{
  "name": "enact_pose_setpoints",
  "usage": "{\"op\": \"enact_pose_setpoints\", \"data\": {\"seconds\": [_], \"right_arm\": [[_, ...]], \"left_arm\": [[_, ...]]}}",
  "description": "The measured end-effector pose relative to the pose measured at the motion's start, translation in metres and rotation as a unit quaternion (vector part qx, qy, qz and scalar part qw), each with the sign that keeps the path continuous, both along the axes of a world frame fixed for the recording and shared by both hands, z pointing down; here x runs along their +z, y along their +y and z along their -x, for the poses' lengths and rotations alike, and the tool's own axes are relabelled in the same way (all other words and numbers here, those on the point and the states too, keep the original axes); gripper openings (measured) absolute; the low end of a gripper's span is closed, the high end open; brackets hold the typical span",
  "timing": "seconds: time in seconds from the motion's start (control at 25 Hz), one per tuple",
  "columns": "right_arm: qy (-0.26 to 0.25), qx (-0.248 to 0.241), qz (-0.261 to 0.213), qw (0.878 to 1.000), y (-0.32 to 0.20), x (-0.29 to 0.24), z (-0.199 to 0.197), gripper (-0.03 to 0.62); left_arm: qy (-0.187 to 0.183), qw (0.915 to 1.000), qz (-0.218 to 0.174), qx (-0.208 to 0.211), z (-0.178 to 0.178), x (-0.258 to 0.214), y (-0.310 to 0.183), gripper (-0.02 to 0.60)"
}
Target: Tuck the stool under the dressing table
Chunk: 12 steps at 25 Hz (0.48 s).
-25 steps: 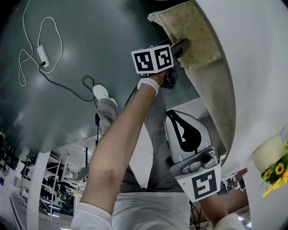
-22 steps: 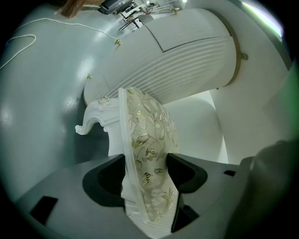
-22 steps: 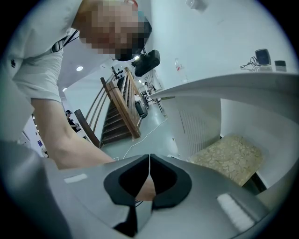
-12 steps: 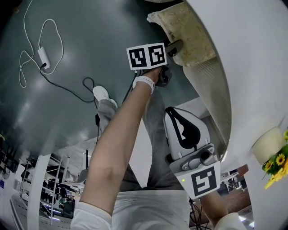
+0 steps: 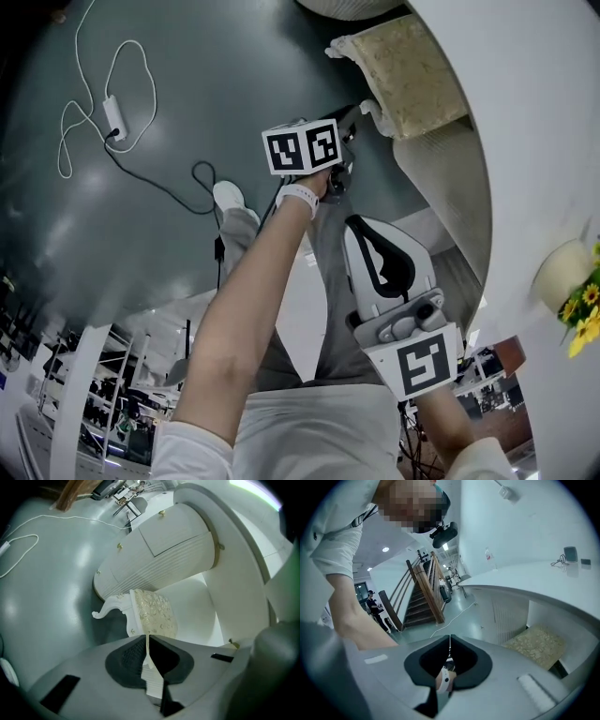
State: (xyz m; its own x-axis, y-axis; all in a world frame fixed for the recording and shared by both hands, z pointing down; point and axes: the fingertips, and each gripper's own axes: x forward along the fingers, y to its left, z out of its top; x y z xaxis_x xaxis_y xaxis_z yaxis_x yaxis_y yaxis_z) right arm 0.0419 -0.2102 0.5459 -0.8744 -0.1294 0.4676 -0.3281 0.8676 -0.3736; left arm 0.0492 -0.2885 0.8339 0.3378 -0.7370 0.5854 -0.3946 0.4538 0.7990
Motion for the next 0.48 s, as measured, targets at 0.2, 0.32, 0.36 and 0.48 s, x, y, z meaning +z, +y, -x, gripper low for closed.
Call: {"op": "enact_pose_setpoints", "data": {"seconds": [0.2,0.32,0.36,0.48], "right_arm": [[-0.013,-0.008,-0.011,1.000,0.023,-0.022,0.012,0.018],[-0.015,-0.014,-0.017,1.000,0.037,-0.038,0.015,0.018],[-0.015,-0.017,-0.020,1.000,0.041,-0.043,0.015,0.018],[-0.019,-0.026,-0.033,0.999,0.054,-0.056,0.021,0.018]], "left_arm": [[-0.002,0.9996,0.007,-0.026,0.024,-0.030,0.035,0.009],[-0.004,0.9990,0.007,-0.044,0.037,-0.052,0.059,0.009],[-0.006,0.9988,0.006,-0.048,0.041,-0.060,0.067,0.009],[-0.012,0.9979,0.002,-0.063,0.059,-0.081,0.091,0.009]]}}
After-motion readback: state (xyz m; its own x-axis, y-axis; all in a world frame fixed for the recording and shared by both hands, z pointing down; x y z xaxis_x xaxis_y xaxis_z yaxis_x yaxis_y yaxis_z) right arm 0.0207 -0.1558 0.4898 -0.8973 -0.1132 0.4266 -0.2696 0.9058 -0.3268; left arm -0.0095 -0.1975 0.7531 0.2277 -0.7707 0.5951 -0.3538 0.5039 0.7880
